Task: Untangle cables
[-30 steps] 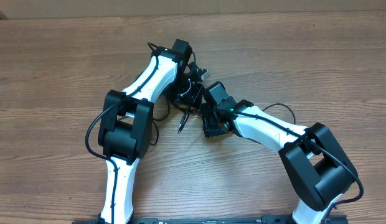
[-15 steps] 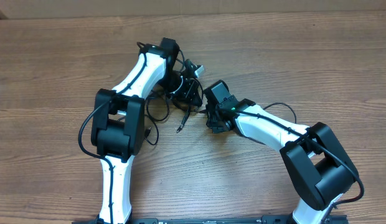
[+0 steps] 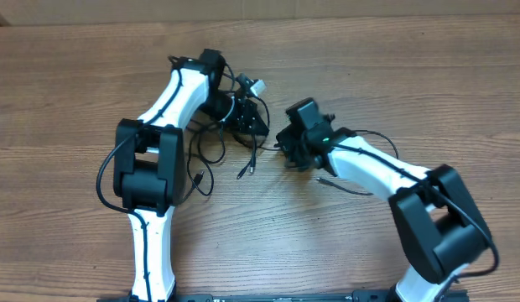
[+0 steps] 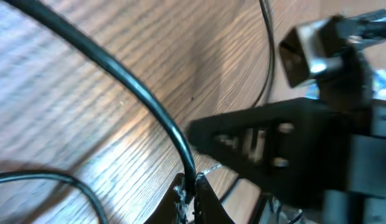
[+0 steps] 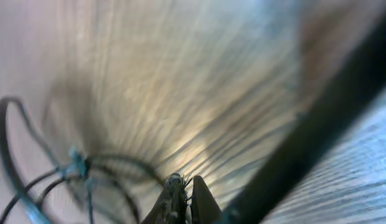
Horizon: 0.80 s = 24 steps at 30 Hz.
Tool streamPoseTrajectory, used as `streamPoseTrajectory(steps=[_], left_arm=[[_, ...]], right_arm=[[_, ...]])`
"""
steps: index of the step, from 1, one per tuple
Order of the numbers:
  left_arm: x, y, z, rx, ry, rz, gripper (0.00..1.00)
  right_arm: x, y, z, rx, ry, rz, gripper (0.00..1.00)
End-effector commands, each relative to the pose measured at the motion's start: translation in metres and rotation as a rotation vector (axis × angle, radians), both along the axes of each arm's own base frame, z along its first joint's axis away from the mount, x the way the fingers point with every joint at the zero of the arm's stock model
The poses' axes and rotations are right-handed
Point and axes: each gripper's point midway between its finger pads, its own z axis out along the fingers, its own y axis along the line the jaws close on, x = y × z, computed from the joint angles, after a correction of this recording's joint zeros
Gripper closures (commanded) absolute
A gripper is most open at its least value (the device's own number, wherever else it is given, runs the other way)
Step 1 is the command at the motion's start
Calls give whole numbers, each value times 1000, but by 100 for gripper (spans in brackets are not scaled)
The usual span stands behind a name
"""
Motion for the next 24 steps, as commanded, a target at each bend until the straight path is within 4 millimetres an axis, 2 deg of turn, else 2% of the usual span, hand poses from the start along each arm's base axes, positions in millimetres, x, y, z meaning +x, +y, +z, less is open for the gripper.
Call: streamPoseTrajectory(steps=[1,7,10,13,19,24], left_arm=[[12,15,16,-43,5,74,96],[35,43,60,2,-75,212,96],[50,69,85,110,-143,344,96],[57,88,105,184,-194,438,96],[58,129,151,332,-292,648,96],[54,162,171,467,-331,812,96]], right_arm=[[3,6,46,39,-141,217,96],[-5,-14,83,-4,-222,301,96],[-12,-25,102,-26,-257,327,96],[-16,-34,115,-38,-279,333,96],[-22,-58,145,-43,-325,296,96],[-29,-70,170,-44,-393,312,96]])
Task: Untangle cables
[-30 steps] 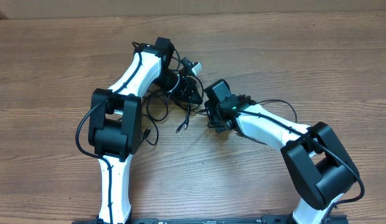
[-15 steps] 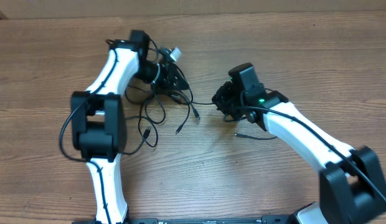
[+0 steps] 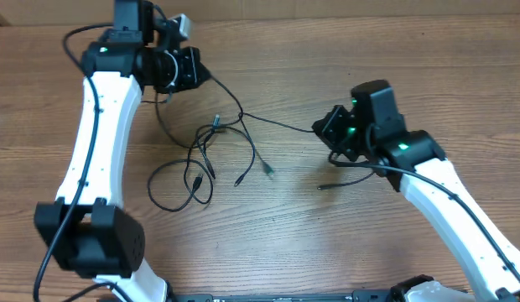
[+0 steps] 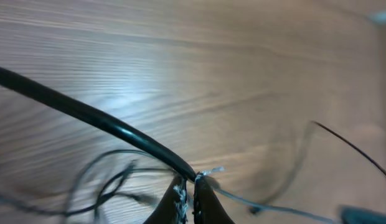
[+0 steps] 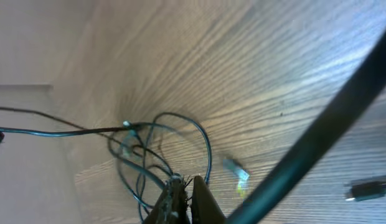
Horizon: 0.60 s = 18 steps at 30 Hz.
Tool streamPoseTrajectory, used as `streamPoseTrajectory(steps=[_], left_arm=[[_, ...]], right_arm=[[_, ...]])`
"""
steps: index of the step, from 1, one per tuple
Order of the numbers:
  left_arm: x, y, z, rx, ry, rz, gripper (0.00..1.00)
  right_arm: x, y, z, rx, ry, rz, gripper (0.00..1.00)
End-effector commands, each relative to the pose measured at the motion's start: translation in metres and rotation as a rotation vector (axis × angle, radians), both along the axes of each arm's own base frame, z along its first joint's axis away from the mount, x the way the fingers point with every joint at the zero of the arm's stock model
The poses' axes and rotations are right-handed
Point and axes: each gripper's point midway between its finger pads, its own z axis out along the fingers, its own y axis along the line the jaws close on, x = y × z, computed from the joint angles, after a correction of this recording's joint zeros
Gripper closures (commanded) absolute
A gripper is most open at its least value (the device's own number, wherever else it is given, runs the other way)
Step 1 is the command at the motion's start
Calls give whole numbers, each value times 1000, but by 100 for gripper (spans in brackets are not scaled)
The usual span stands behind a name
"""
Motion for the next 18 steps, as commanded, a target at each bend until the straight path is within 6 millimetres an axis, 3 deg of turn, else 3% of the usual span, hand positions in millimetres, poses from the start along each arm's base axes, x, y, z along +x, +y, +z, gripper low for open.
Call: streamPoseTrajectory(steps=[1,9,13,18], left_arm=[[1,40,9,129,-2,221,96],[-8,63,7,160,42,316,96],[-12,77,3,169,76,374,96],[-16,73,0,146,99,354,96]], right_arm=[[-4,-9,25,4,-76,23,96],[-15,-31,55,32,-157,50,96],[-23,-29,77,77,-247,161,96],[-31,-26,99,169,-317,259,96]])
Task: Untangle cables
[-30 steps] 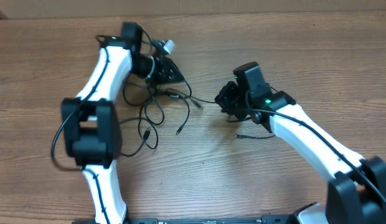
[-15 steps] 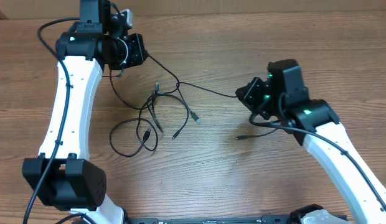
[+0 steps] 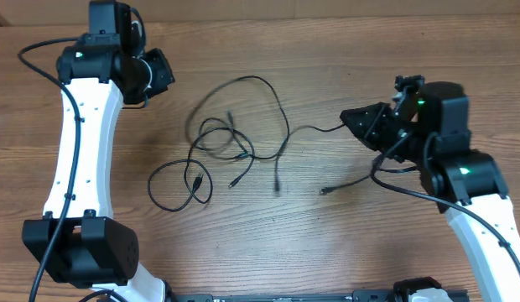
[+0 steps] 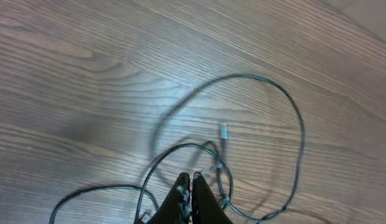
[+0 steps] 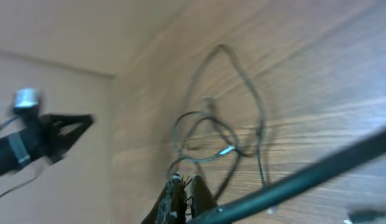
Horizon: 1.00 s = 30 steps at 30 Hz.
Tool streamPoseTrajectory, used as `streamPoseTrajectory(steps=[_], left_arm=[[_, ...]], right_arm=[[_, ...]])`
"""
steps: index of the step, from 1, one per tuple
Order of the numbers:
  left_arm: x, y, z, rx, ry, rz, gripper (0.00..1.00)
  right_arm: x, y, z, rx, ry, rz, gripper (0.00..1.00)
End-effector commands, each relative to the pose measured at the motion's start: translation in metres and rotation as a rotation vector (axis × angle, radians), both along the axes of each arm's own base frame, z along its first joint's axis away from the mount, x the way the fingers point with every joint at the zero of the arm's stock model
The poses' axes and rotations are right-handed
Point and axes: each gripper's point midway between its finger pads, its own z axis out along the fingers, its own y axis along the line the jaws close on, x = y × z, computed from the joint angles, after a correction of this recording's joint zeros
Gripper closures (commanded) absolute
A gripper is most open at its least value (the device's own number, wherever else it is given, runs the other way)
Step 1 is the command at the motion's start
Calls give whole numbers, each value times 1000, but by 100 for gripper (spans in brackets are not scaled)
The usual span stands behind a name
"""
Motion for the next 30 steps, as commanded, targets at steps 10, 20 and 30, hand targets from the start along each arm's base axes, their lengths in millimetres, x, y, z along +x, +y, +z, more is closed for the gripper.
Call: streamPoseTrajectory(steps=[10,20,30], left_arm=[[-9,-56,-20,-56,70,-198,74],[-21,-169,-55,-277,109,-601,17],[-21,-250,-116,-340,198,-632,11]], right_arm=[[-18,28,50,138,-209,278,96],[-9,32,77,152,-352,303,96],[-7,33,71,159,-331,316,96]])
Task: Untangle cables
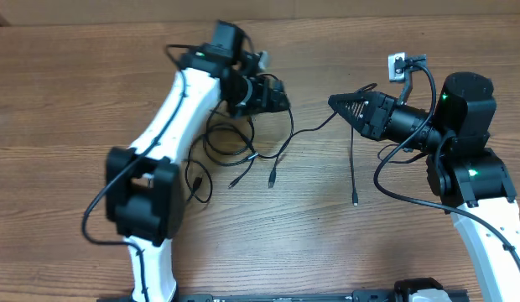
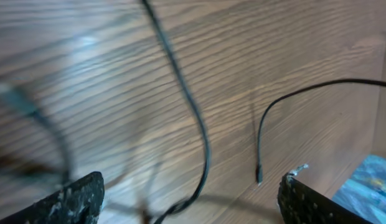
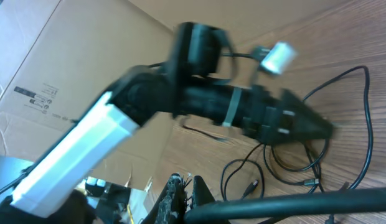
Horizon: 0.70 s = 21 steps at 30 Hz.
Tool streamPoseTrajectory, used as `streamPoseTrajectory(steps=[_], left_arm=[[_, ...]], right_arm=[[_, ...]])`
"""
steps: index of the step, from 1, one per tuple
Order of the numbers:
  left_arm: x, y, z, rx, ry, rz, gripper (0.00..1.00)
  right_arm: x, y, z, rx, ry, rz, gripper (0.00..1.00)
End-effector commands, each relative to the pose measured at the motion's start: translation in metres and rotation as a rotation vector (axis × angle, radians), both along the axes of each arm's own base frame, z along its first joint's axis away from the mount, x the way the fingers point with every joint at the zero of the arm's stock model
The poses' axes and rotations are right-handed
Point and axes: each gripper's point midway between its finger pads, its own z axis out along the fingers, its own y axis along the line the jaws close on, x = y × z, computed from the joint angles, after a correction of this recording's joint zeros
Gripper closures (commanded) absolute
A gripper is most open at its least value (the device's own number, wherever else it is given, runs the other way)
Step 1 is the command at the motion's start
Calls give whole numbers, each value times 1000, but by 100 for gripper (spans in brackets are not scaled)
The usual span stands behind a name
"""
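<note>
Several thin black cables point(image 1: 228, 136) lie tangled at the table's middle, plug ends point(image 1: 272, 179) pointing toward the front. My left gripper point(image 1: 281, 94) hovers at the tangle's right edge, jaws wide open point(image 2: 192, 182); one cable point(image 2: 202, 137) curves under the gap, touching neither finger. My right gripper point(image 1: 334, 101) is raised to the right, shut point(image 3: 185, 182) on a black cable whose free end point(image 1: 355, 201) hangs down toward the table. The other side of this cable runs left into the tangle point(image 3: 292, 162).
Wooden table point(image 1: 75, 101) all around. A cardboard box point(image 3: 68, 56) stands behind it. My left arm point(image 3: 137, 118) fills the middle of the right wrist view. The right arm's own thick lead point(image 3: 292, 202) crosses the bottom of that view.
My left gripper was shut at the far back left; now it is open at the tangle in the middle. The right gripper has shifted slightly left, and the cable's free end now dangles below it.
Both grippers were shut close together in the tangle. Then they stood far apart with a cable stretched between them. Then the left one was shut on nothing, the cable lying in loose loops from the right gripper. Now the left is open at the tangle.
</note>
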Motion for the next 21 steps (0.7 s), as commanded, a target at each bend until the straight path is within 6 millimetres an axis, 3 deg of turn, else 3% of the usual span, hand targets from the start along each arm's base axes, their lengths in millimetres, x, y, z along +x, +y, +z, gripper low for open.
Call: streamPoseTrajectory(steps=[1,5,9,12,15,16,21], left_arm=[[-7,-30,-27,-26,77,-7,11],[-10,-50,-53,-11,97,-24,19],[-8,-46,-79,97,92,11,27],[-4,-39,-90,149,82,26,48],[-1,-33,-93,180,69,41,91],[0,-31,-93,181,70,44,96],[4,-5,-98,241,94,92,96]], right_arm=[[2,0,0,1,-6,10,96],[3,0,-4,0,10,10,96],[3,0,-5,-1,15,11,96],[3,0,-5,-1,13,10,96],[3,0,-5,-1,12,10,96],[3,0,-4,-1,10,10,96],[3,0,-4,0,11,10,96]])
